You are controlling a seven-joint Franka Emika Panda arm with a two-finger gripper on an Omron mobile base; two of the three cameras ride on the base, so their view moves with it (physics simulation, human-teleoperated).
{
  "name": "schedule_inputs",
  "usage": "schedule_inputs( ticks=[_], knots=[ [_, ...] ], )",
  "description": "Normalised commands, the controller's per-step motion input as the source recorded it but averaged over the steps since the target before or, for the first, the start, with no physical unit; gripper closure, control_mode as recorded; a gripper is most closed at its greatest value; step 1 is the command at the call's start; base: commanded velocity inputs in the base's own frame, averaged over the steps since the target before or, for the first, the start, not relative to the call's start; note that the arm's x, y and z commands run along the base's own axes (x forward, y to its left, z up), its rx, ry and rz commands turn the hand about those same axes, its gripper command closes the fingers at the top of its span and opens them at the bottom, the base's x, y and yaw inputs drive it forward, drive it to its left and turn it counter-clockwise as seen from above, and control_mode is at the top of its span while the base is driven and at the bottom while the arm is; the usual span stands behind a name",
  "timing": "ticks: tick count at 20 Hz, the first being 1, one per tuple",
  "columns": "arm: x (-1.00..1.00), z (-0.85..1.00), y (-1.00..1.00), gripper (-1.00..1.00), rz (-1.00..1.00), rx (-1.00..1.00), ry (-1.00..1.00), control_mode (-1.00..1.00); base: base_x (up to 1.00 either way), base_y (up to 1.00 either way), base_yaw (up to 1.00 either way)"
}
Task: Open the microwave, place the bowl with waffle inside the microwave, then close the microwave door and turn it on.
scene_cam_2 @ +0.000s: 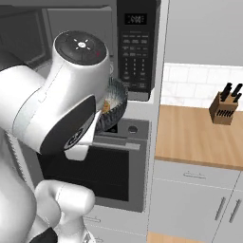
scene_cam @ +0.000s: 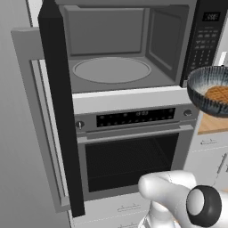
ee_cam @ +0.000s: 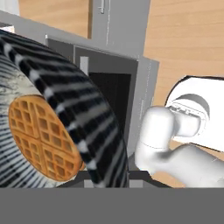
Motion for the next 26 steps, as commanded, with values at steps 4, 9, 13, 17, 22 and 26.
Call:
schedule_inputs(
  ticks=[4, 9, 13, 17, 22, 26],
  knots=[
    [-0.02, 0.17, 0.91, 1.0, 0.0, 0.0, -0.17, -1.0, 0.0, 0.0, 0.0],
    [0.0, 0.2, 0.9, 1.0, 0.0, 0.0, -0.08, -1.0, 0.0, 0.0, 0.0],
    [0.0, 0.4, 0.89, 1.0, 0.0, 0.0, -0.03, -1.0, 0.0, 0.0, 0.0],
    [0.04, 0.53, 0.81, 1.0, -0.06, 0.0, -0.01, -1.0, 0.0, 0.0, 0.0],
    [0.69, 0.1, 0.15, 1.0, -0.07, 0.0, 0.0, -1.0, 0.0, 0.0, 0.0],
    [0.87, -0.03, 0.0, 1.0, -0.01, 0.0, 0.0, -1.0, 0.0, 0.0, 0.0]
  ],
)
